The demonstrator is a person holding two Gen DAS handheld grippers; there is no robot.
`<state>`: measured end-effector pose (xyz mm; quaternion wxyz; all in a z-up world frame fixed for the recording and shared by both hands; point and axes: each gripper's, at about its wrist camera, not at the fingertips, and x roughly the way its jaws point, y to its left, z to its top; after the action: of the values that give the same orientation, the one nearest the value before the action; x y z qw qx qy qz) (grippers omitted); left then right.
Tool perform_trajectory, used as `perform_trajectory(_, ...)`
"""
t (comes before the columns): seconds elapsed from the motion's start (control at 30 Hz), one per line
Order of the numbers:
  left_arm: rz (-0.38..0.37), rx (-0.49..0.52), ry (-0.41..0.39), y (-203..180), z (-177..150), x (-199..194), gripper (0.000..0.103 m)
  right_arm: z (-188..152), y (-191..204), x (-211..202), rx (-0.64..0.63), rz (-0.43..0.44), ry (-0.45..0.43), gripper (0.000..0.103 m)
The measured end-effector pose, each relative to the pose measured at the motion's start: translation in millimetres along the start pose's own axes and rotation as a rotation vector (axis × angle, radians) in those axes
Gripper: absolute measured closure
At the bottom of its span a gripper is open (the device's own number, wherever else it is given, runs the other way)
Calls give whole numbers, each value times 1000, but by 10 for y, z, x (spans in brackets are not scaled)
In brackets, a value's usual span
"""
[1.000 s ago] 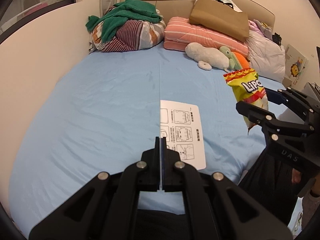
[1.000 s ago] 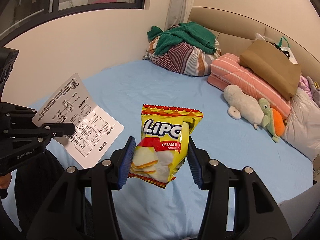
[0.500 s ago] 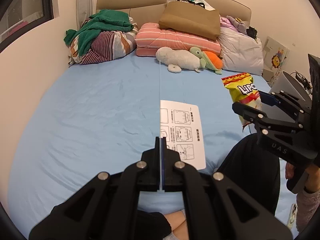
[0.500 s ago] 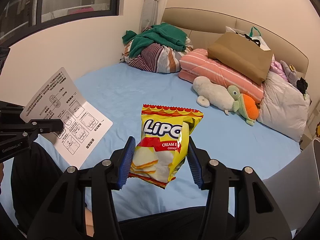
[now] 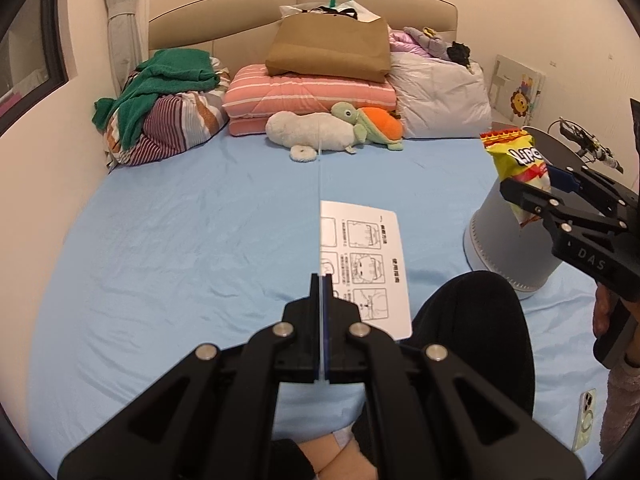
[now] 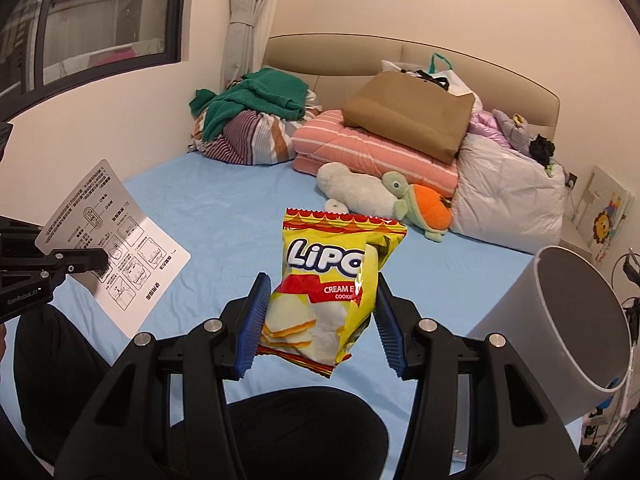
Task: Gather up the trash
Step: 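Carry the leaflet and LIPO packet to the grey bin and open both tools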
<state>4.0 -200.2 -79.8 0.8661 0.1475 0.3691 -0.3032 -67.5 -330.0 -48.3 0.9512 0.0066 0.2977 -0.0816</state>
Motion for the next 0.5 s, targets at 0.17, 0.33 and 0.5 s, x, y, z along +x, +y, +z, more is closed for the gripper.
perform_trajectory(0.17, -67, 84, -14, -405, 250, 47, 102, -73, -446, -283, 54, -94, -9, 54)
perform_trajectory(0.33, -139, 176, -32, -903, 504, 106, 102, -158, -905, -575, 97, -200, -12, 54)
perform_trajectory(0.5, -211, 260, -47, -1389, 752, 187, 102, -263, -1409, -903, 153, -314, -13, 54)
